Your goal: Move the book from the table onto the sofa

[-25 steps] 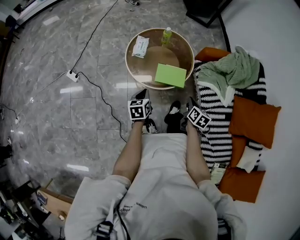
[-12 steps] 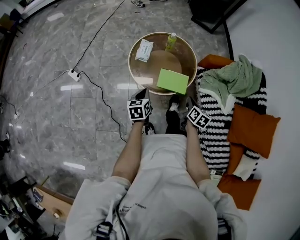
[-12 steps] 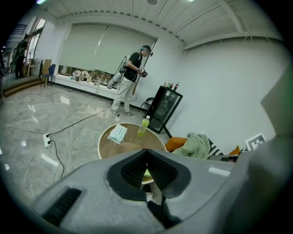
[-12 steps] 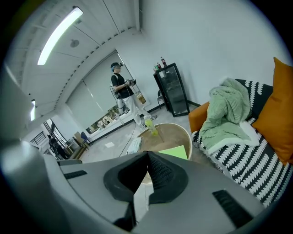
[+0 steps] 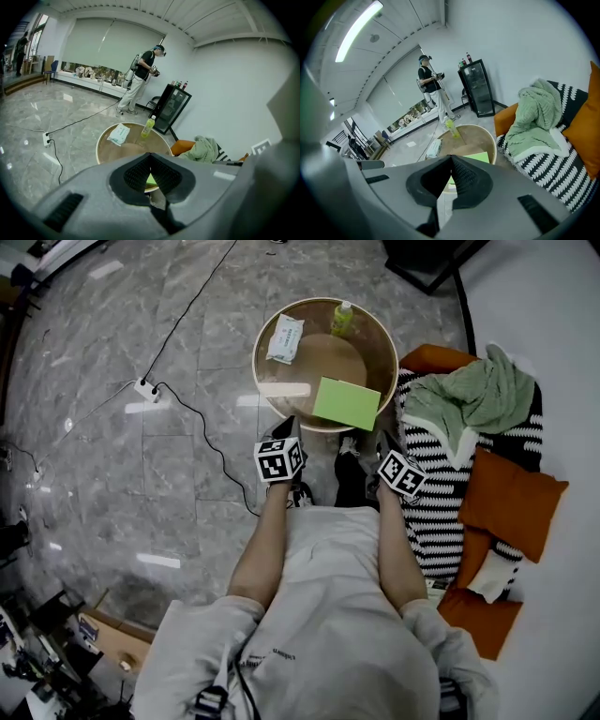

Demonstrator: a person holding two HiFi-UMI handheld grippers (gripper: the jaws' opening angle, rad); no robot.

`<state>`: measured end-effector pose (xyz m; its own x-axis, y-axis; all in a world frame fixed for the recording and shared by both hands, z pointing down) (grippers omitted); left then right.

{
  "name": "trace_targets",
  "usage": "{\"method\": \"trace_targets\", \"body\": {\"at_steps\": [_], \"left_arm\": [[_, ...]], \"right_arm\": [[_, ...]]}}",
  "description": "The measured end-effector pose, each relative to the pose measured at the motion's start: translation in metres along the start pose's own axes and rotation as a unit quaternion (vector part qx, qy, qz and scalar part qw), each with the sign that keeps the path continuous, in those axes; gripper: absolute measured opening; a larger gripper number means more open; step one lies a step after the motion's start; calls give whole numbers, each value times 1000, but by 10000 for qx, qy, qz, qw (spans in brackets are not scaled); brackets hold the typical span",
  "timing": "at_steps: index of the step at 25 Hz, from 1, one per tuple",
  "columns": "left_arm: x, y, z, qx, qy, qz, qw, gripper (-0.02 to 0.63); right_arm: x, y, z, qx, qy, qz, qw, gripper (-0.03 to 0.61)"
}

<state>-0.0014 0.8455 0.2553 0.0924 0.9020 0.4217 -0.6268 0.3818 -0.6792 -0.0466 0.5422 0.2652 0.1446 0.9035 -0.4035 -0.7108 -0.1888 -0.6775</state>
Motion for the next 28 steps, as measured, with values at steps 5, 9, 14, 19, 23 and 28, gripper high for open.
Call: {"method": "trace_targets", "body": {"at_steps": [5, 9, 14, 19, 23, 28], "left_arm": [[-5, 9, 28, 300, 113, -43, 9995, 9], [-15, 37, 47, 256, 258, -44, 9993, 9], [-32, 61, 75, 210, 443, -82, 9988, 9], [-56, 62, 108, 453, 559, 22, 9974, 9], [-72, 57, 128, 647, 667, 276, 9953, 9], [-77, 43, 160, 821, 537, 344, 9946, 9]], "right_arm": [[-5, 22, 29, 263, 73, -56, 9996, 6], [-6, 56, 52, 250, 218, -135, 9994, 6], [-14, 87, 79, 445, 552, -482, 9963, 6], [-38, 113, 103, 672, 656, -746, 9928, 6], [-58, 122, 123, 809, 734, -852, 9904, 6], [-81, 114, 145, 1022, 718, -1141, 9856, 6]]}}
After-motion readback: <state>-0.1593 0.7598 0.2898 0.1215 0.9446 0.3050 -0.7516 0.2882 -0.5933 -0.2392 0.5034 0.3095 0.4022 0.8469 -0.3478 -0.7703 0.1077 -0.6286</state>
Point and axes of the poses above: the fingertips, and each gripper's own axes: z forward along the fingers, x to its left, y out of its top, the point moved 9 cm from there along -z, backward along the fingers, and after that the axes turned 2 degrees about -x, right-handed, at the moved point
